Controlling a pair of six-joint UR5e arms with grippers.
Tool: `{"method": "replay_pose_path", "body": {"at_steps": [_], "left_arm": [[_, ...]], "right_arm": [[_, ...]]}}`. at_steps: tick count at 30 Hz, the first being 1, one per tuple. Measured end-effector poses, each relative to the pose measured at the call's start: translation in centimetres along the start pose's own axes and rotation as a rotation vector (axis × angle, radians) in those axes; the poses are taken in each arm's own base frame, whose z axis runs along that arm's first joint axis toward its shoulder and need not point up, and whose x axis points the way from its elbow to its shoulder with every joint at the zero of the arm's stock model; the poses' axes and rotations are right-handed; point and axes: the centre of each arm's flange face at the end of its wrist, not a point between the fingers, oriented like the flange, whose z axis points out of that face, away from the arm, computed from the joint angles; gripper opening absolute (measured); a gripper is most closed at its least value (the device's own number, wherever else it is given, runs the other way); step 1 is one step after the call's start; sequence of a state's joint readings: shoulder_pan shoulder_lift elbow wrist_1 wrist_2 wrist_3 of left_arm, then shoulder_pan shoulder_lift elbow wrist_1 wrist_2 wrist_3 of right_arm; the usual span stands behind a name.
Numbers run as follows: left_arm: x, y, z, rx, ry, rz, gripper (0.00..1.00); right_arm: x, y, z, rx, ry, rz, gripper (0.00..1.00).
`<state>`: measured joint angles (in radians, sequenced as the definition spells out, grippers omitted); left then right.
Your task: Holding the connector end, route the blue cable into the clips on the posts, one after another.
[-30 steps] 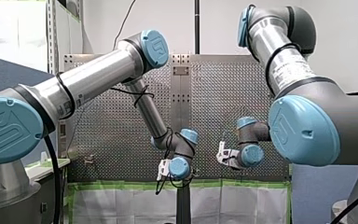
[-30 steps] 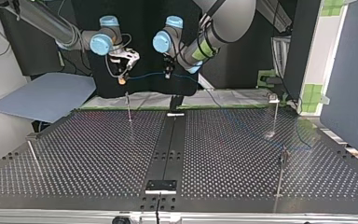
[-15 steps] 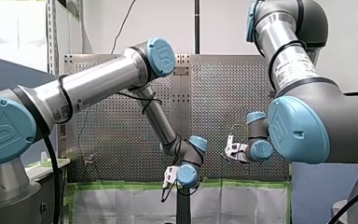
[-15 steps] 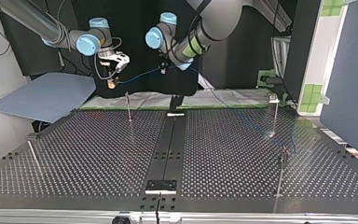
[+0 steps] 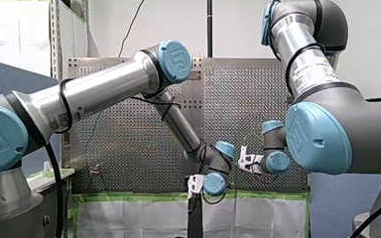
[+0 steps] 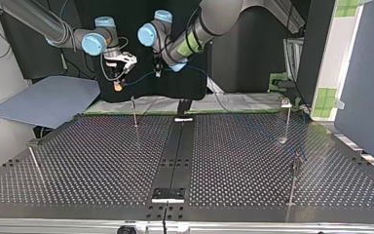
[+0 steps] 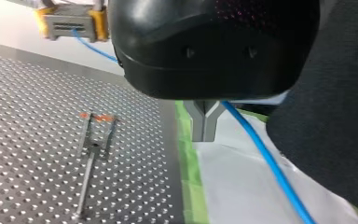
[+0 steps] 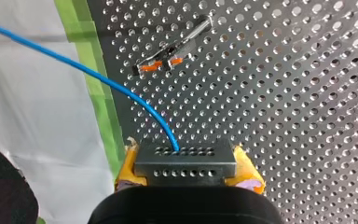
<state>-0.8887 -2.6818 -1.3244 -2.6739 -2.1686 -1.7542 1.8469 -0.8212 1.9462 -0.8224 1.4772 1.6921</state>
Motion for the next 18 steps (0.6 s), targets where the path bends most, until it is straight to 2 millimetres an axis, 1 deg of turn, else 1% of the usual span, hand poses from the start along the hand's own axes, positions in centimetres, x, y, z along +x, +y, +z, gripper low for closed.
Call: {"method": "replay_pose_path", "body": {"at_steps": [4, 6, 10, 14, 16, 18], "left_arm": [[-1.1, -0.6, 0.7, 0.0, -0.022, -0.019, 0.0], [-1.3, -0.9, 1.1, -0.001, -0.027, -0.023, 0.0], [-0.5, -1.3, 1.6, -0.003, -0.013, -0.018, 0.0], [0.7, -1.4, 2.3, -0.011, 0.013, -0.019, 0.0], [0.8, -1.6, 2.7, -0.011, 0.015, -0.026, 0.0], [0.4, -1.9, 3.1, -0.007, 0.008, -0.044, 0.0]], "right_arm": [[-0.1, 0.3, -0.2, -0.012, -0.004, 0.001, 0.0], [-0.2, 0.4, -0.2, -0.016, -0.005, 0.002, 0.0], [-0.2, 0.7, -0.2, -0.021, -0.007, 0.005, 0.0], [-0.1, 0.9, -0.2, -0.025, -0.007, 0.007, 0.0], [-0.2, 1.0, -0.2, -0.031, -0.007, 0.007, 0.0], [-0.2, 1.1, -0.3, -0.039, -0.006, 0.007, 0.0]]}}
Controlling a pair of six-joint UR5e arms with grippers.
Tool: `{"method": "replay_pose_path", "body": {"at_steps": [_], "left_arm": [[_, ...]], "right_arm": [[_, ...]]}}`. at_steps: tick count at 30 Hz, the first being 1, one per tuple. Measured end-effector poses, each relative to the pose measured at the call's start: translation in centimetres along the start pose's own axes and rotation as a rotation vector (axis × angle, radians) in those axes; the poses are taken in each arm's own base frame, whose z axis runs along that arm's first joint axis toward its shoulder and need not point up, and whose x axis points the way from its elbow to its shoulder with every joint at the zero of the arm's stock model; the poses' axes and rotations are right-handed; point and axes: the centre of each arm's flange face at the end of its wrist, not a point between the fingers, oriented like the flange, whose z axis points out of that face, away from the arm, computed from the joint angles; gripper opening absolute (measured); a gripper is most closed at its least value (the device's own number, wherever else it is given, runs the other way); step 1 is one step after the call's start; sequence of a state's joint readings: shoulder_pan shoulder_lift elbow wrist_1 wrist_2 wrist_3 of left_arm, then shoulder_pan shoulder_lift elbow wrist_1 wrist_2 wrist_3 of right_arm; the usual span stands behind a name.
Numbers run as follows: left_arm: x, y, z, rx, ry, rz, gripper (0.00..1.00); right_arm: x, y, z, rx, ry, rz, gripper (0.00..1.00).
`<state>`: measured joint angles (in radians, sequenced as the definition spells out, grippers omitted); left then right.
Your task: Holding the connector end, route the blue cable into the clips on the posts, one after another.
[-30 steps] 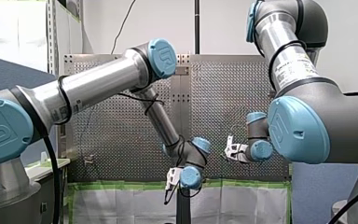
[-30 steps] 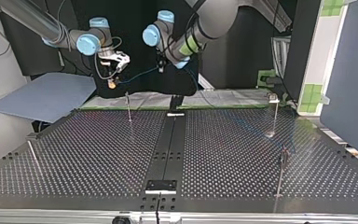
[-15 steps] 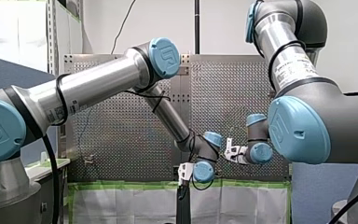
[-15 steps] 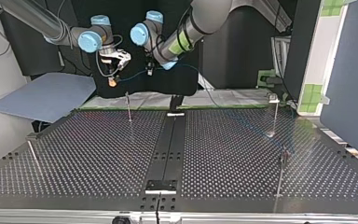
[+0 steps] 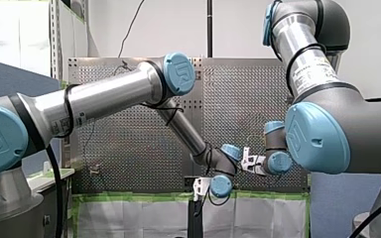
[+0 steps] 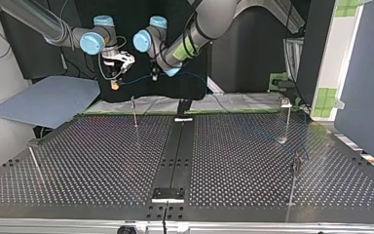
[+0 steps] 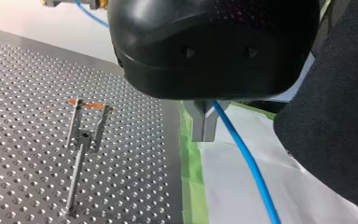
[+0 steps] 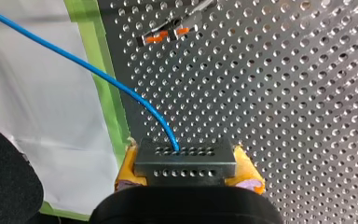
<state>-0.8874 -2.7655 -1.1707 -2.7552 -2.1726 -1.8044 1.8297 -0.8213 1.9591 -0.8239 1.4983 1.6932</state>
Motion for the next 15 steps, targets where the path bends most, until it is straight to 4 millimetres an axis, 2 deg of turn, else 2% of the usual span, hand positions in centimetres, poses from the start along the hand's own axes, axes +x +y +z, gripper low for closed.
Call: {"method": "replay_pose_path", "body": {"at_steps": [9, 15], "left_arm": [[-3.0, -1.7, 1.7, 0.022, -0.059, -0.086, 0.0], [-4.2, -1.9, 3.2, 0.014, -0.089, -0.121, 0.0]], "right_arm": [[0.3, -0.3, 0.4, 0.035, 0.051, 0.012, 0.0], [0.6, -0.7, 0.8, 0.086, 0.078, 0.026, 0.0]]}}
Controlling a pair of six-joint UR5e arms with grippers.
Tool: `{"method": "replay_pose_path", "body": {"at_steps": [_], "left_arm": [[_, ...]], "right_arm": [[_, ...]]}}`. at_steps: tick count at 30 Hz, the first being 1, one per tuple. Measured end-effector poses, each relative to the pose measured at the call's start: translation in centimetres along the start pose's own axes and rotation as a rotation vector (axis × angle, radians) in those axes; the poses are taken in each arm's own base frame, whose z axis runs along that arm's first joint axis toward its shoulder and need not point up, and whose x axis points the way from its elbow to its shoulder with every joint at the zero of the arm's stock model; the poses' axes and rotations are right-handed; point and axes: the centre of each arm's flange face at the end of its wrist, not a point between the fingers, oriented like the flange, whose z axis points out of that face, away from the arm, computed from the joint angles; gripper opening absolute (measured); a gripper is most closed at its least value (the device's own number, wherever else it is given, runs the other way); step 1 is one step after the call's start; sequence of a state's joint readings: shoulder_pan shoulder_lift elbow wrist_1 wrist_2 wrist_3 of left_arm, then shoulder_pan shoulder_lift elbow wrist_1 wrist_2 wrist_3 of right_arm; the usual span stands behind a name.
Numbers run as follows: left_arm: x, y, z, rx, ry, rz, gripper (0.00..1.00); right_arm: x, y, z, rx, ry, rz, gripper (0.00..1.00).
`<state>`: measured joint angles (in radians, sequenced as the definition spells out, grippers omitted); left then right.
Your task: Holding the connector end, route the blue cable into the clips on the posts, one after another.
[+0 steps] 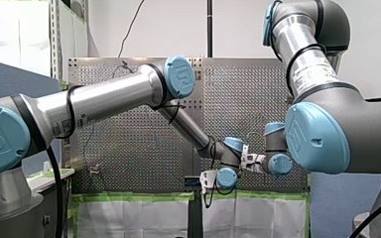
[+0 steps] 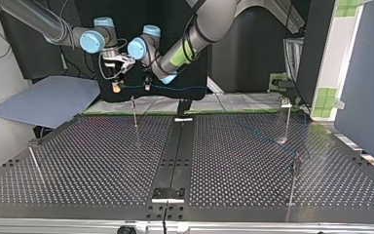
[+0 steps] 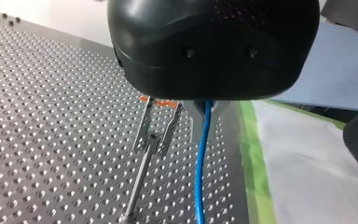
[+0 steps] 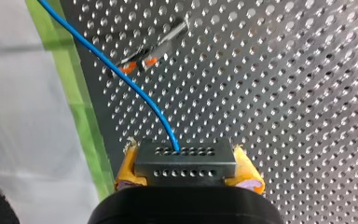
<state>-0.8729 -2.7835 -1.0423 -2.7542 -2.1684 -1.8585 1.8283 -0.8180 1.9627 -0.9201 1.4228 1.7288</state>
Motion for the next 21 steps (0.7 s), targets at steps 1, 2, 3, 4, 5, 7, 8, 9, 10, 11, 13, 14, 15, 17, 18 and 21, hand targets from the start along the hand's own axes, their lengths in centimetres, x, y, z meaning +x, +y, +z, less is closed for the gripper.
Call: {"method": "replay_pose_path", "body": {"at_steps": [1, 2, 3, 4, 5, 7, 8, 9, 10, 11, 13, 14, 15, 17, 18, 21], "left_arm": [[-0.2, 0.0, 0.2, -0.003, -0.005, -0.004, 0.0], [-0.5, -0.1, 0.5, -0.007, -0.013, -0.009, 0.0], [-0.7, -0.2, 0.7, -0.011, -0.02, -0.013, 0.0], [-1.0, -0.3, 0.8, -0.016, -0.027, -0.017, 0.0], [-1.3, -0.5, 1.0, -0.021, -0.036, -0.022, 0.0], [-2.0, -0.8, 1.3, -0.032, -0.054, -0.032, 0.0], [-2.2, -0.9, 1.4, -0.035, -0.059, -0.035, 0.0], [-2.7, -1.1, 1.5, -0.041, -0.071, -0.041, 0.0], [-3.0, -1.2, 1.6, -0.046, -0.08, -0.046, 0.0], [-3.4, -1.4, 1.8, -0.052, -0.091, -0.054, 0.0], [-3.9, -1.6, 2.0, -0.06, -0.106, -0.063, 0.0], [-4.1, -1.7, 2.1, -0.063, -0.113, -0.068, 0.0], [-4.2, -1.8, 2.2, -0.063, -0.118, -0.072, 0.0], [-4.4, -2.0, 2.2, -0.061, -0.129, -0.079, 0.0], [-4.6, -2.1, 2.2, -0.059, -0.134, -0.082, 0.0], [-4.7, -2.3, 2.3, -0.055, -0.147, -0.083, 0.0]], "right_arm": [[0.0, 0.0, 0.1, 0.007, 0.003, 0.002, 0.0], [0.1, -0.1, 0.1, 0.013, 0.006, 0.004, 0.0], [0.2, 0.0, 0.2, 0.016, 0.01, 0.008, 0.0], [0.2, 0.0, 0.3, 0.015, 0.012, 0.01, 0.0], [0.2, 0.1, 0.3, 0.013, 0.014, 0.013, 0.0], [0.2, 0.4, 0.4, 0.004, 0.016, 0.019, 0.0], [0.1, 0.6, 0.5, 0.0, 0.016, 0.021, 0.0], [0.0, 0.8, 0.6, -0.004, 0.015, 0.022, 0.0], [-0.2, 0.9, 0.7, -0.006, 0.014, 0.022, 0.0], [-0.4, 1.1, 0.8, -0.008, 0.011, 0.022, 0.0], [-0.9, 1.6, 1.2, -0.016, 0.004, 0.02, 0.0], [-1.2, 1.8, 1.3, -0.018, 0.001, 0.018, 0.0], [-1.5, 2.0, 1.3, -0.023, -0.004, 0.016, 0.0], [-1.9, 2.4, 1.5, -0.029, -0.007, 0.014, 0.0], [-2.0, 2.7, 1.7, -0.032, -0.006, 0.014, 0.0], [-1.6, 3.5, 2.2, -0.041, 0.007, 0.013, 0.0]]}}
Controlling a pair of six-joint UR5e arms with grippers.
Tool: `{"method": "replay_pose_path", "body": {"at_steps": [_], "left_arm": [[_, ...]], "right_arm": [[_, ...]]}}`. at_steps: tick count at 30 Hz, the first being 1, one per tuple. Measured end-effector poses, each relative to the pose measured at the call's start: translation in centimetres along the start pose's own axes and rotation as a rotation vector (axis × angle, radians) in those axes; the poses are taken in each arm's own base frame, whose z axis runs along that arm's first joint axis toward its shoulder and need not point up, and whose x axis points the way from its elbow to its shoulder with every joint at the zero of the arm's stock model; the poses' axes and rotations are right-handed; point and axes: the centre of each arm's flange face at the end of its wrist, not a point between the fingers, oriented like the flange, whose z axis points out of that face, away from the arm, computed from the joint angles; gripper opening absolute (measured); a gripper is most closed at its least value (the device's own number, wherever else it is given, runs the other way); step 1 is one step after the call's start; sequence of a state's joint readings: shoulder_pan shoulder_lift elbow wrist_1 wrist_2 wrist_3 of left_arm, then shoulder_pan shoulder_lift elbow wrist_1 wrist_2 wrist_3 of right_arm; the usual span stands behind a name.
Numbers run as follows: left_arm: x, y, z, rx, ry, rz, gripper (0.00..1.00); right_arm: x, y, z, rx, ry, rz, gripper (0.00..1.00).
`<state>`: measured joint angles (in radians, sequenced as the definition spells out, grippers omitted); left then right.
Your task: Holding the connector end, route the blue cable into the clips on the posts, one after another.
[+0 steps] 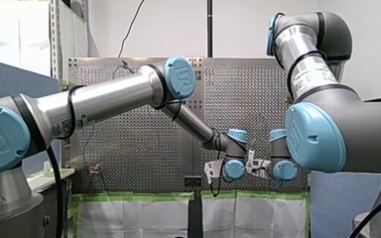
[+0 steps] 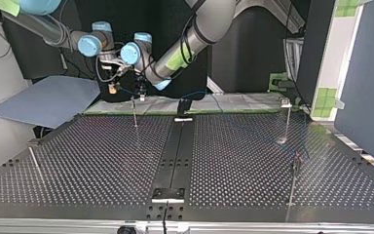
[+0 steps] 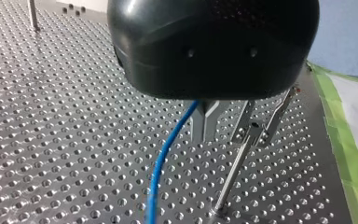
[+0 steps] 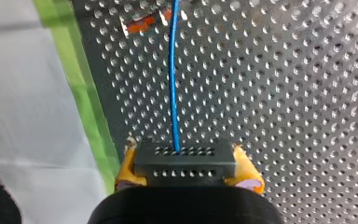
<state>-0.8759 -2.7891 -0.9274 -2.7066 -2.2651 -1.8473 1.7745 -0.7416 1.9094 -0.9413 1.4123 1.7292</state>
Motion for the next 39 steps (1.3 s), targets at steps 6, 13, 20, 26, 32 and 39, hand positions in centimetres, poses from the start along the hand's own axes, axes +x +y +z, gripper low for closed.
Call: {"method": "replay_pose_path", "body": {"at_steps": [6, 13, 20, 26, 32, 39], "left_arm": [[0.0, -0.4, 0.1, 0.011, -0.022, 0.011, 0.0], [1.7, 0.2, -0.2, 0.006, 0.001, 0.093, 0.0], [4.6, 2.2, 0.0, -0.017, 0.055, 0.181, 0.0], [4.9, 2.9, 0.1, -0.033, 0.069, 0.213, 0.0], [4.7, 3.5, 0.7, -0.048, 0.068, 0.214, 0.0], [4.5, 4.0, 1.2, -0.053, 0.068, 0.221, 0.0]], "right_arm": [[0.3, 1.6, 0.7, -0.009, 0.011, -0.017, 0.0], [-0.9, 2.8, 1.2, 0.015, -0.011, -0.034, 0.0], [-0.8, 3.7, 2.0, 0.026, -0.02, -0.044, 0.0], [-0.6, 4.1, 2.2, 0.057, -0.02, -0.046, 0.0], [-0.2, 4.2, 2.6, 0.104, -0.037, -0.04, 0.0], [-0.2, 4.4, 2.5, 0.152, -0.055, -0.032, 0.0]]}}
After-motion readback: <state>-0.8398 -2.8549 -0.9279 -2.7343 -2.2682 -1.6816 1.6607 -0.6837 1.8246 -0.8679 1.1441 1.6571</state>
